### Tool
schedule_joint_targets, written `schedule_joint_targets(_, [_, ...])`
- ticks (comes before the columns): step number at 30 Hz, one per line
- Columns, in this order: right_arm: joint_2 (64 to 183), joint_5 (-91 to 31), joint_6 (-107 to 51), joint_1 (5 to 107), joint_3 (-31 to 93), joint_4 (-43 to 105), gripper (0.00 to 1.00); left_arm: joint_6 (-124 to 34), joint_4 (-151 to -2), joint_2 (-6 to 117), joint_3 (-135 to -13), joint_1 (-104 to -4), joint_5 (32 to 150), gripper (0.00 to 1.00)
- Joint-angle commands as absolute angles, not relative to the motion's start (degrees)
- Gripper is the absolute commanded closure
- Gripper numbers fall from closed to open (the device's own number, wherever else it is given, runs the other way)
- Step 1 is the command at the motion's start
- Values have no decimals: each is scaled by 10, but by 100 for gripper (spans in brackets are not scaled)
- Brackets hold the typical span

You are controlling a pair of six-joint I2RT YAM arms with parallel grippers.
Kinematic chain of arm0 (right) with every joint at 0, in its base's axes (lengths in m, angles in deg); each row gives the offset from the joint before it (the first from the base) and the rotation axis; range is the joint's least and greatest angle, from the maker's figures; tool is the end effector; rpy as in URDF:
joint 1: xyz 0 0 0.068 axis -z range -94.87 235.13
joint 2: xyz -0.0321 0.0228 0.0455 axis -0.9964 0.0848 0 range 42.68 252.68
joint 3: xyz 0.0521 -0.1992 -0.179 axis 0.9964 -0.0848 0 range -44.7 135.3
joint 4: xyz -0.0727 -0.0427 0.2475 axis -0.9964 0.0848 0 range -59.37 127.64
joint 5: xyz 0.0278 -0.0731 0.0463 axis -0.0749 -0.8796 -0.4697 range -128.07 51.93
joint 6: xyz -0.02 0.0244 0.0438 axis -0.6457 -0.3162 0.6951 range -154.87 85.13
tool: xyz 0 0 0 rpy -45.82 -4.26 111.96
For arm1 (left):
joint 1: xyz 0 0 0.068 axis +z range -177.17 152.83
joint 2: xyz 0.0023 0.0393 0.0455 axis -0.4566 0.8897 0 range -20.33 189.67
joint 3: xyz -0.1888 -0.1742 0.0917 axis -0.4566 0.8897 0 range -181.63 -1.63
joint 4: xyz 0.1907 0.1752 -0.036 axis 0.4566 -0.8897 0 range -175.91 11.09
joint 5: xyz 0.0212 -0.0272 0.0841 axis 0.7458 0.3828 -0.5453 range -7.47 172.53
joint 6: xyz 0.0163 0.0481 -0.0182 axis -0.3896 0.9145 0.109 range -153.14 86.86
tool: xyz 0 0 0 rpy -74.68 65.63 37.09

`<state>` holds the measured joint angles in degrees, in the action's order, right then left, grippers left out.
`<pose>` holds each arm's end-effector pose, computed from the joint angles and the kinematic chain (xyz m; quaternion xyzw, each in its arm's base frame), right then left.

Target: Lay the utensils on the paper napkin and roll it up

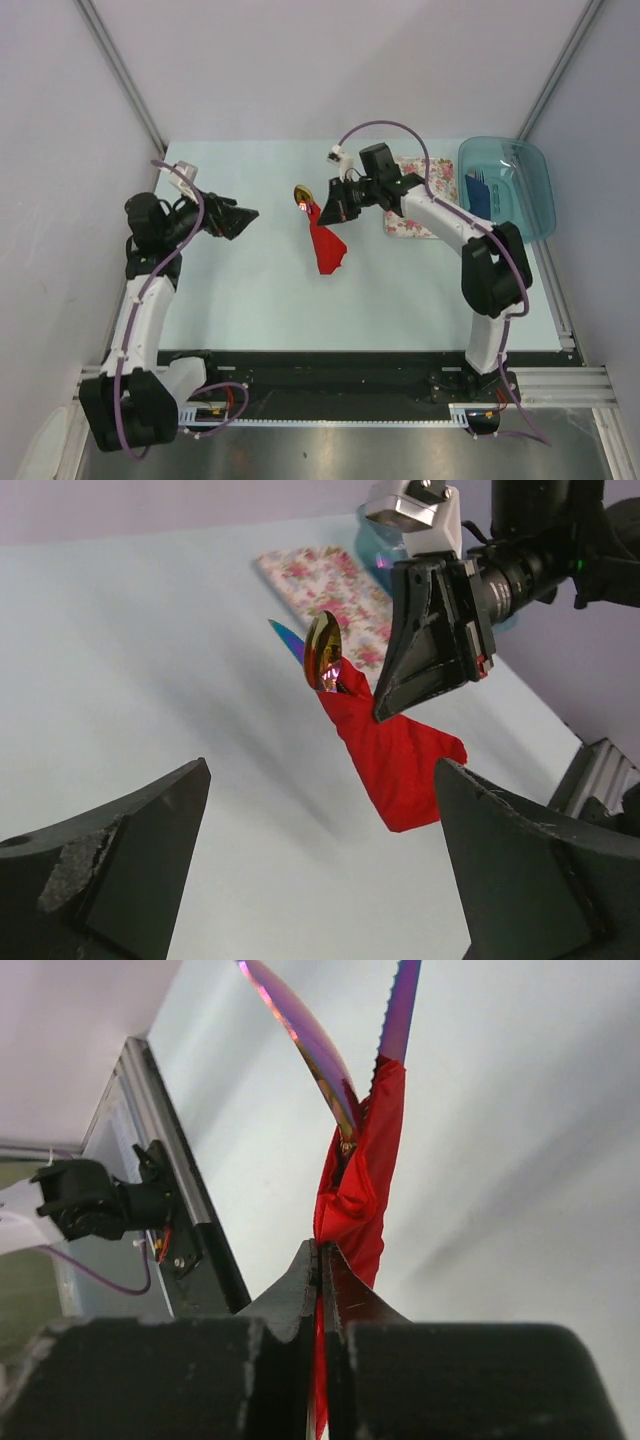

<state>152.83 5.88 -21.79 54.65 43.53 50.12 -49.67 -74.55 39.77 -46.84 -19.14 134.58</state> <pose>0.3625 0.2422 0.2596 -0.2802 0.8122 0.4583 0.2278 0.2365 0.0050 0.3198 0.1271 0.7349 -0.3791 0.5478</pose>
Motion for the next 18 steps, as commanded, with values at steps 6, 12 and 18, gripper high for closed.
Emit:
schedule_joint_targets(6, [1370,110,-294,509,505,555,100,-614,-619,233,-394,-189,1422,0])
schedule_joint_targets(12, [1301,111,-297,481,501,546,100,-638,-589,173,-378,-190,1500,0])
schedule_joint_targets(18, [1238,64,-346,415,486,559,100,-686,-481,138,-340,-228,1485,9])
